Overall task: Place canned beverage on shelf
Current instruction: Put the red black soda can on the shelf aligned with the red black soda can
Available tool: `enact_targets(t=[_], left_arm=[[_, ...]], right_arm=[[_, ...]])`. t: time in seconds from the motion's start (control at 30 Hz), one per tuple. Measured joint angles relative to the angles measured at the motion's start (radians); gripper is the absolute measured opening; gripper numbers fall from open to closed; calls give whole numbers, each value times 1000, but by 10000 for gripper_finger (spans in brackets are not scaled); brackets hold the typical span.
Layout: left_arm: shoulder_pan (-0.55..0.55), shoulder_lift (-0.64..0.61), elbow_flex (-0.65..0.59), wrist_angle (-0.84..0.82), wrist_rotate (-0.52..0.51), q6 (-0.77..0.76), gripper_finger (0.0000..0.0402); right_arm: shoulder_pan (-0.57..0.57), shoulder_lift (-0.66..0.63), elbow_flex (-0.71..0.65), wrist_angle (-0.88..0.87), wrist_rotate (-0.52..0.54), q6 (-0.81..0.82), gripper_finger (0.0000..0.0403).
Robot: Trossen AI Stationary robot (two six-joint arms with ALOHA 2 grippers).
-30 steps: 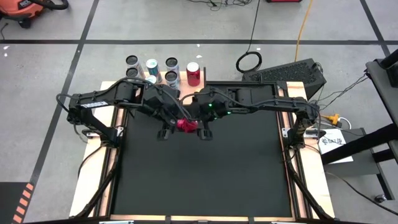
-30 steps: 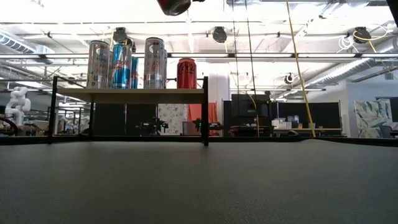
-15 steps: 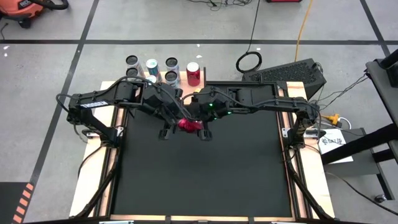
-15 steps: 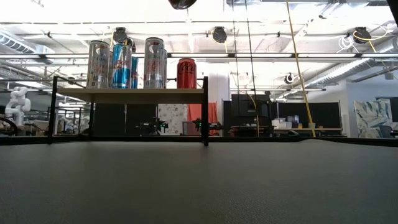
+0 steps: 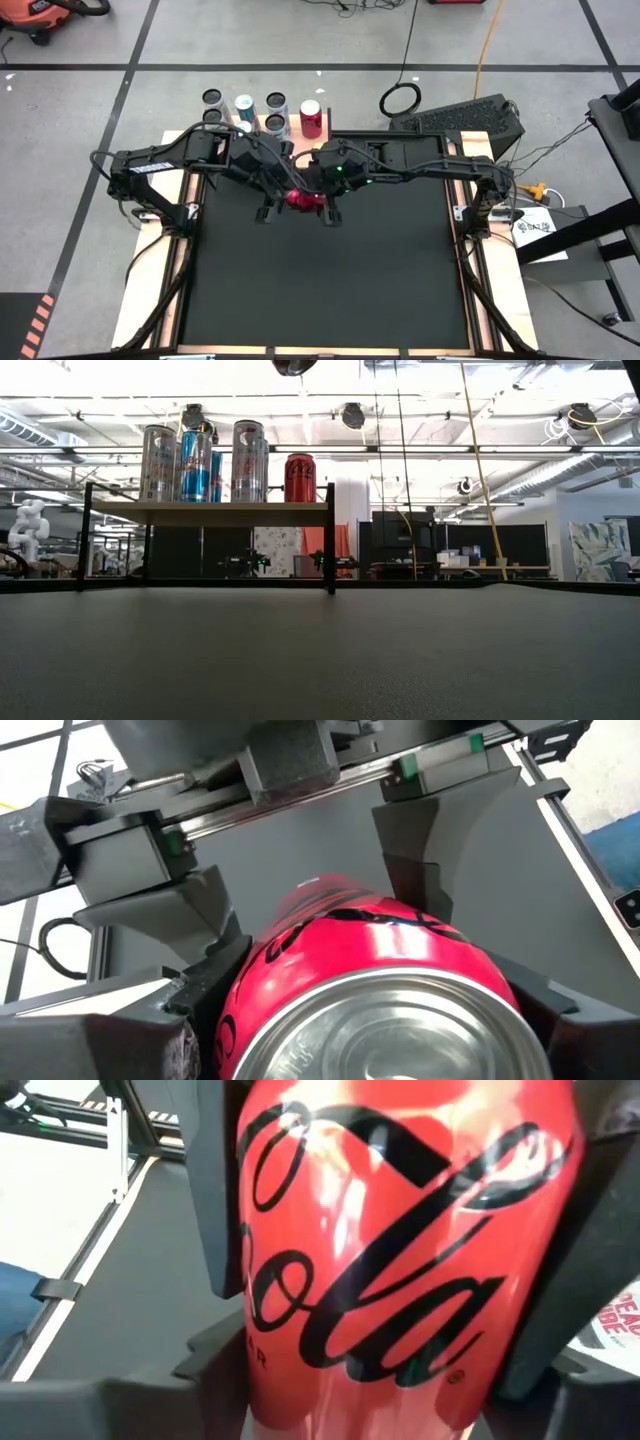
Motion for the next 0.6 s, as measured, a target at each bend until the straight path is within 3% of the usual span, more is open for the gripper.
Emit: enact_targets(t=[0.6], left_arm=[[-1,0,0,-5,-10,32,326]], right_arm=[[0,-1,0,-8,-37,15,271]])
